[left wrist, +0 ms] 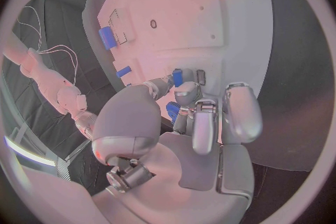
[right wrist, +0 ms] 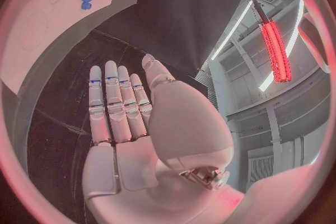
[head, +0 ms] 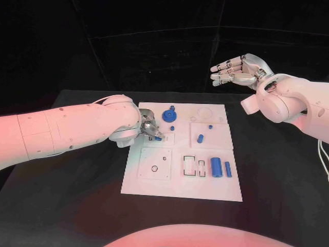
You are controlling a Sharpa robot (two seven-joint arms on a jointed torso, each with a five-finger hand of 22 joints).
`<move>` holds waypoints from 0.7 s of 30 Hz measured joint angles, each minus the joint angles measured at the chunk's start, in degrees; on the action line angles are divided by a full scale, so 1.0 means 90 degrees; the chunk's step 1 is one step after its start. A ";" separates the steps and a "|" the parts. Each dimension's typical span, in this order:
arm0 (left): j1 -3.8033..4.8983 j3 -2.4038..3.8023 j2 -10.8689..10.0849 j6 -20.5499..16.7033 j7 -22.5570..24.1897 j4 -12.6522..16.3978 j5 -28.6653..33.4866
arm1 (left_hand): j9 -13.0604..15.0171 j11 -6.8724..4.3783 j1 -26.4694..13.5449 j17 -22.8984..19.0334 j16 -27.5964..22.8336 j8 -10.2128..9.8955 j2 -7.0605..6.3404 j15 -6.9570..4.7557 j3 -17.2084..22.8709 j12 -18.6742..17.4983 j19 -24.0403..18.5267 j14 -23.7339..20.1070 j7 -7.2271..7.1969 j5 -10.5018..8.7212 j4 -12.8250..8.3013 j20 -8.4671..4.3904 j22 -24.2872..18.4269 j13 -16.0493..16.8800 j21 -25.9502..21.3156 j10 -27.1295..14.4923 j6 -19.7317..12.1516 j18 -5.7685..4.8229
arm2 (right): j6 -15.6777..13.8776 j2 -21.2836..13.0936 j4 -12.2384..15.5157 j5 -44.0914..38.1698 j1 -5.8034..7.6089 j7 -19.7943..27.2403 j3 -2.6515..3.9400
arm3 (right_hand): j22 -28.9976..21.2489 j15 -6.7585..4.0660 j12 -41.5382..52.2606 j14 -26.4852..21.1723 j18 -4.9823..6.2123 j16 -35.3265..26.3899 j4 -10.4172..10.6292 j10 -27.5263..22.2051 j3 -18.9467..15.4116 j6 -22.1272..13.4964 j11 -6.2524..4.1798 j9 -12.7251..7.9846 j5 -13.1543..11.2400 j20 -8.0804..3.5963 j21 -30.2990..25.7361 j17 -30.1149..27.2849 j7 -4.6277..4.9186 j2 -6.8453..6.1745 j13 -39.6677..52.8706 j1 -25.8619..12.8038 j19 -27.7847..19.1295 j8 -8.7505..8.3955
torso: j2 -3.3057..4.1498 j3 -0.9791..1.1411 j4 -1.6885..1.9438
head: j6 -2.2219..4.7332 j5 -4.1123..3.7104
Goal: Assemble the parts on the task board
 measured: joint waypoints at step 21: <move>0.0004 -0.0004 0.0163 0.0151 -0.0041 -0.0185 -0.0013 | -0.0015 -0.0046 -0.0654 0.0000 0.0000 0.0040 0.0047 -0.0023 -0.0162 0.0197 0.0026 -0.0023 -0.0086 0.0029 -0.0160 -0.0026 0.0081 0.0143 0.0000 0.0090 0.0195 -0.0001 | 0.0005 0.0005 0.0003 0.0000 0.0000 -0.0002 0.0000 | 0.0000 0.0000 0.0000 0.0000 0.0000 0.0000 0.0000 0.0000 0.0000 0.0000 0.0000 0.0000 0.0000 0.0000 0.0000 0.0001 0.0000 0.0000 0.0000 0.0000 0.0000 0.0000 | 0.0001 0.0005 -0.0005 | -0.0022 -0.0006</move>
